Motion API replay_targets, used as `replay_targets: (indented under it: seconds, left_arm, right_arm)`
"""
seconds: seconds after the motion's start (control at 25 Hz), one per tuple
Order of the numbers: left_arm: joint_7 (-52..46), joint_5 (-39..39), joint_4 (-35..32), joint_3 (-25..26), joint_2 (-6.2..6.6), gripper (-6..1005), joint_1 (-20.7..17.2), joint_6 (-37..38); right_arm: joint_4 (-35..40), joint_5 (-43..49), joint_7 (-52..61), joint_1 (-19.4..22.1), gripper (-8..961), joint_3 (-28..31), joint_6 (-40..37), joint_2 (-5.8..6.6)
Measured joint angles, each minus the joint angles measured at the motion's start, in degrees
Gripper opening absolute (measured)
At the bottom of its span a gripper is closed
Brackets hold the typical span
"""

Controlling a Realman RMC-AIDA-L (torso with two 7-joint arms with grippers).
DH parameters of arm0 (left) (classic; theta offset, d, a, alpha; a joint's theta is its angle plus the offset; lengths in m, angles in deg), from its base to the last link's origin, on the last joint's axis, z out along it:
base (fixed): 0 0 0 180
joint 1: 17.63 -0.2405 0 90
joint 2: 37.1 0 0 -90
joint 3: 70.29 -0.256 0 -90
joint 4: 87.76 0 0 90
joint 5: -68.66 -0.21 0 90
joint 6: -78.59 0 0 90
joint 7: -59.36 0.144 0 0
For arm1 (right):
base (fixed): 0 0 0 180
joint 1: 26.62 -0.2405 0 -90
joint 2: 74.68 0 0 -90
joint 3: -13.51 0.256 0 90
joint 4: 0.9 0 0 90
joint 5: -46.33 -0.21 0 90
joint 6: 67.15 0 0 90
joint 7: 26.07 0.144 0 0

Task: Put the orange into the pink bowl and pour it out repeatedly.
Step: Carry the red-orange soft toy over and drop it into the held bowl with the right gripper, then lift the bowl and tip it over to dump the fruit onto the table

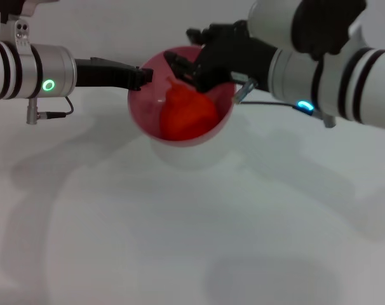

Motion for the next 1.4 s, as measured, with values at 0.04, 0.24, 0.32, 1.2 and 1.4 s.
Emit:
replay_targets:
  seconds: [0.04,0.24,0.32,1.2,1.4]
  left_arm:
    - [0.0,-0.1,0.0,0.0,0.0,48,0.0,-0.1]
    - [0.0,-0.3,0.1,0.0,0.0,47,0.0,-0.2]
    - [0.0,-0.3,0.1,0.1,0.0,47,0.0,-0.3]
    - [10.4,3.1,-0.2,-23.1,-0.61,48,-3.3,-29.8]
    - [11.9,2.9,-1.4,-32.8,-0.65,47,-6.2,-46.2]
  right_arm:
    - [-0.9,0.1,-0.8,0.9,378,0.0,-0.7,0.0]
    - [-8.1,0.2,-7.8,10.0,606,-0.6,-12.0,-0.07]
    - [-9.5,0.2,-10.0,13.9,694,-1.2,-18.2,-0.07]
    - [11.3,-2.8,5.8,26.0,694,-2.9,-70.1,-0.5]
    - [13.0,-2.8,8.2,25.5,694,-2.8,-71.0,-0.39]
